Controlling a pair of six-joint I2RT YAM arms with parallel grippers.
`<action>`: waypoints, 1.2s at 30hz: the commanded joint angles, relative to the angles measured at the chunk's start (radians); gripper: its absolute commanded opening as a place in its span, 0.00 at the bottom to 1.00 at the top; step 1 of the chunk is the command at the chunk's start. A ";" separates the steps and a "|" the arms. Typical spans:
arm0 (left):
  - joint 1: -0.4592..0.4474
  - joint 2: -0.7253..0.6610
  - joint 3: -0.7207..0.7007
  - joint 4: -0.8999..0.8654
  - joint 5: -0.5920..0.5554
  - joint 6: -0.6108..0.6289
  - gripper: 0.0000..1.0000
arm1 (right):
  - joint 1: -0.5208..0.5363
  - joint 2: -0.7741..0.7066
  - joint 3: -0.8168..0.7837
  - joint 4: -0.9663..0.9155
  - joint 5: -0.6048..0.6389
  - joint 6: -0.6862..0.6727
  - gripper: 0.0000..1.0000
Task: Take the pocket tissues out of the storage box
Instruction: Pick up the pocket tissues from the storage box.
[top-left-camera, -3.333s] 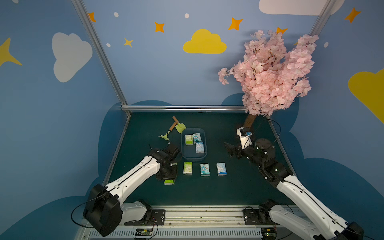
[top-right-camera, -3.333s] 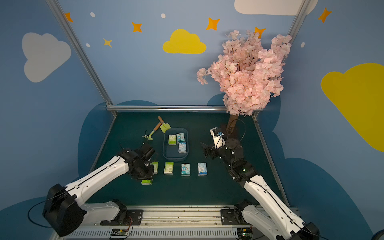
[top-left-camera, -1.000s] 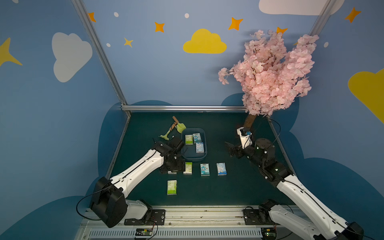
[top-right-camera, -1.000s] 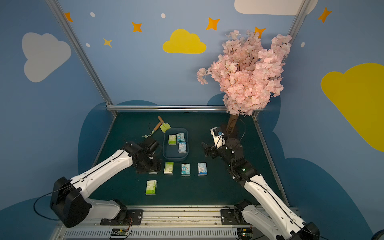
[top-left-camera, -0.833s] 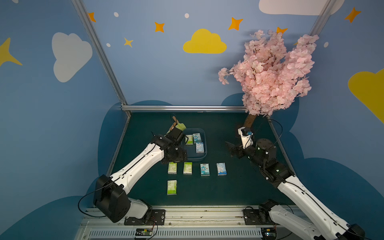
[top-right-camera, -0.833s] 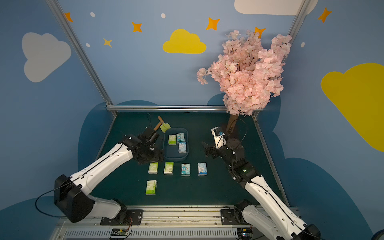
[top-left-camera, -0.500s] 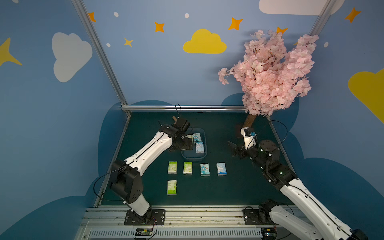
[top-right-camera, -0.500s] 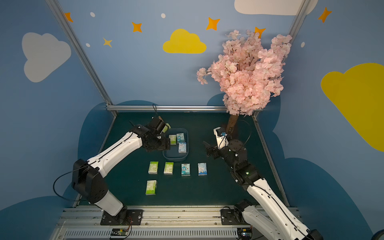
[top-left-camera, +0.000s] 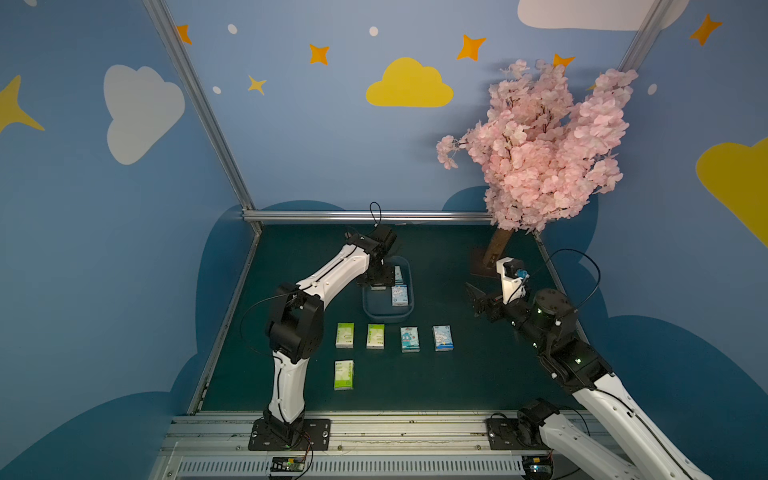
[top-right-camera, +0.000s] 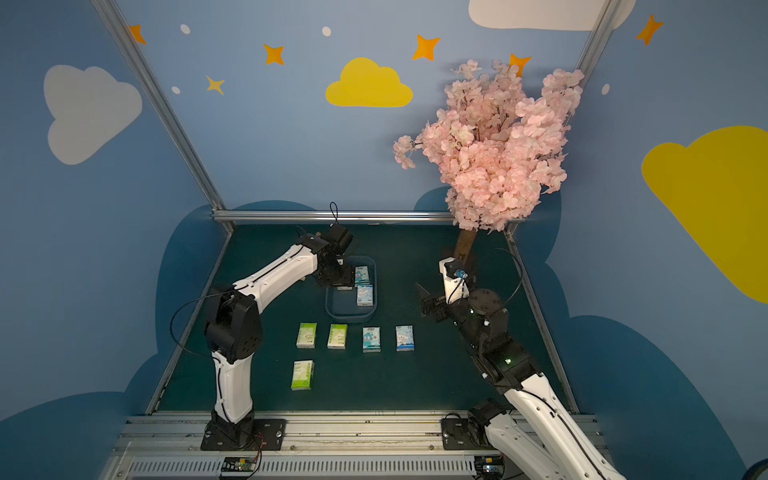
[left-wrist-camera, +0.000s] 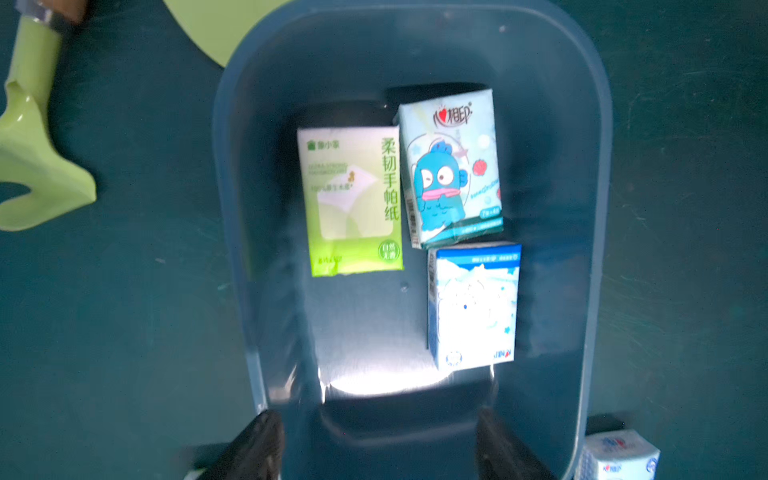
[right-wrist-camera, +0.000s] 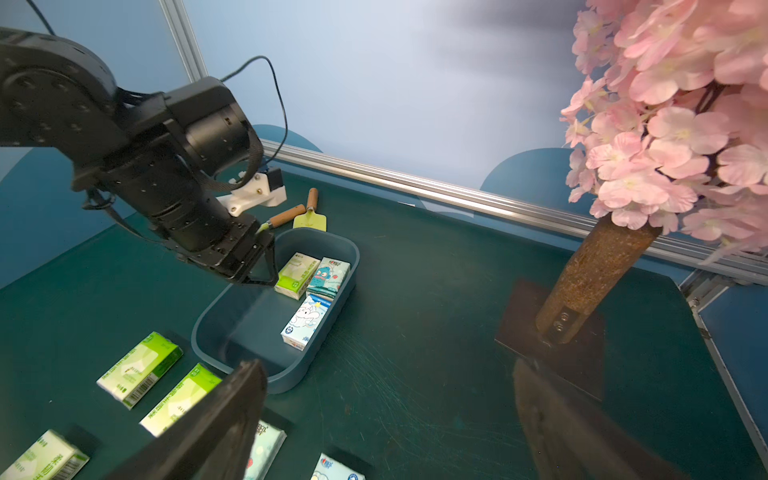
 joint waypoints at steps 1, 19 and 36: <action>0.006 0.047 0.066 -0.024 -0.025 0.024 0.73 | -0.001 -0.035 -0.010 -0.039 0.038 0.010 0.98; 0.038 0.255 0.259 -0.063 -0.088 0.027 0.67 | -0.002 -0.096 -0.015 -0.062 0.107 -0.038 0.98; 0.069 0.373 0.344 -0.084 -0.047 0.036 0.66 | -0.002 -0.085 -0.020 -0.030 0.137 -0.065 0.98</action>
